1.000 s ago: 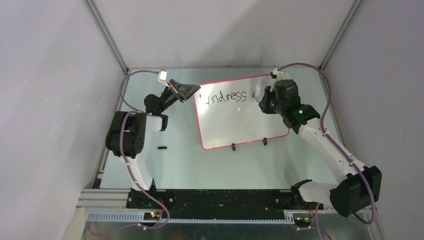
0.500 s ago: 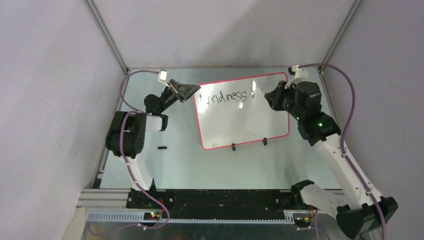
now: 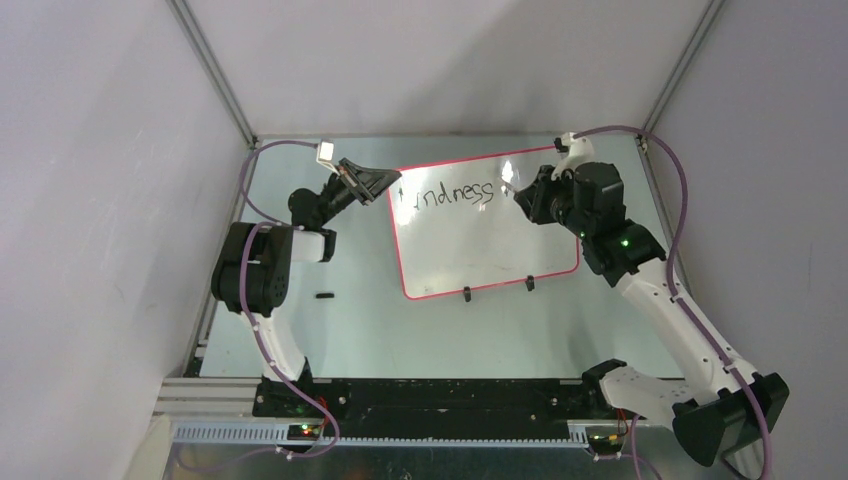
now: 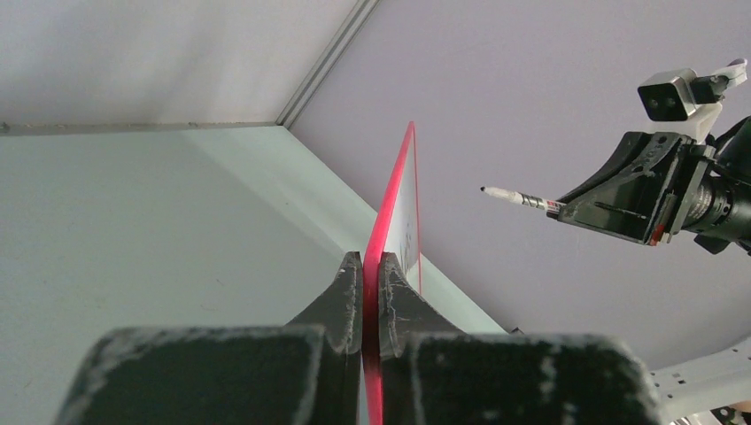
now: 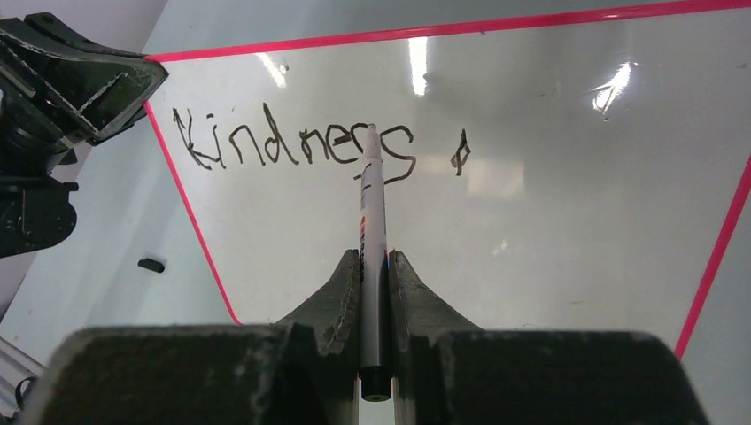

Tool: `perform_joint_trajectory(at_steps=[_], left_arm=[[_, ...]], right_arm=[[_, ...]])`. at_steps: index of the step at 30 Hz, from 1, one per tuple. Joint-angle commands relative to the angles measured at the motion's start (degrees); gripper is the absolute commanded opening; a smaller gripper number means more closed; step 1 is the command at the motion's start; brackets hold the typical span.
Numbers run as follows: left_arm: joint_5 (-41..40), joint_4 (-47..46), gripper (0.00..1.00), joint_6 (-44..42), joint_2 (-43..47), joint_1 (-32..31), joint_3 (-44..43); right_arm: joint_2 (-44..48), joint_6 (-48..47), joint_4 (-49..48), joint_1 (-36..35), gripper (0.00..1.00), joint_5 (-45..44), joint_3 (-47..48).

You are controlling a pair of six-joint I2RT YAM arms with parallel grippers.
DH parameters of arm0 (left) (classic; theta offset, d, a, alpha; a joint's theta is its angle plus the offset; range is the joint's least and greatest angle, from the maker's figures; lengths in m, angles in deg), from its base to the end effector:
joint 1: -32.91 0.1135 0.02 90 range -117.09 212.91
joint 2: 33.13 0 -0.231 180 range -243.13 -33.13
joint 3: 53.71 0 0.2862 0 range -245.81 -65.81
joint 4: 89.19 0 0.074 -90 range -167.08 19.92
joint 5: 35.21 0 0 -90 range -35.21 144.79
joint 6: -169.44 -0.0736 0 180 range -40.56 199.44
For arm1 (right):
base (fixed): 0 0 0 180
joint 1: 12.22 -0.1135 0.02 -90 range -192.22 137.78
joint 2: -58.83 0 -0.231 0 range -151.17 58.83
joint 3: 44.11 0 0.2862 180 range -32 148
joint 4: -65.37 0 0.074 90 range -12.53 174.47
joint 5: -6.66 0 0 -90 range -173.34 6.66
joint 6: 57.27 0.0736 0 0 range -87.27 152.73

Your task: Write a sentence on the whiteboard

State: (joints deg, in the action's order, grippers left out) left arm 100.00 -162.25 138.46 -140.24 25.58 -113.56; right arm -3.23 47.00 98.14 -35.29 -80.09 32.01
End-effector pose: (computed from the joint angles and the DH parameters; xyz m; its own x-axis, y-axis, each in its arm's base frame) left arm 0.3856 -0.1023 0.1789 -0.3982 -0.5578 -0.7282 0.7426 0.2701 -0.6129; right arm 0.3011 0.1328 0.3398 -0.3946 0.0994 -0.9134 -0.3543 0.9008 0.2511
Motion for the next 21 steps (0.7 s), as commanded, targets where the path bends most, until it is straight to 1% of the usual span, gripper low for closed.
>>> perform_joint_trajectory(at_steps=[1,2,5,21], left_arm=[[-0.01,-2.40,0.00,-4.42,2.41,0.30,0.33],[-0.01,-2.38,0.00,-4.37,2.41,0.30,0.31],[-0.01,-2.37,0.00,-4.44,2.51,0.30,0.37],[-0.03,-2.37,0.00,-4.53,2.61,0.28,0.46]], right_arm=[[-0.01,-1.45,-2.84,-0.33,0.00,-2.98,0.35],[-0.37,-1.48,-2.50,-0.14,0.00,-4.56,0.33],[-1.12,-1.27,-2.00,1.18,0.00,-4.51,0.37],[-5.41,-2.03,0.15,1.53,0.00,-6.21,1.36]])
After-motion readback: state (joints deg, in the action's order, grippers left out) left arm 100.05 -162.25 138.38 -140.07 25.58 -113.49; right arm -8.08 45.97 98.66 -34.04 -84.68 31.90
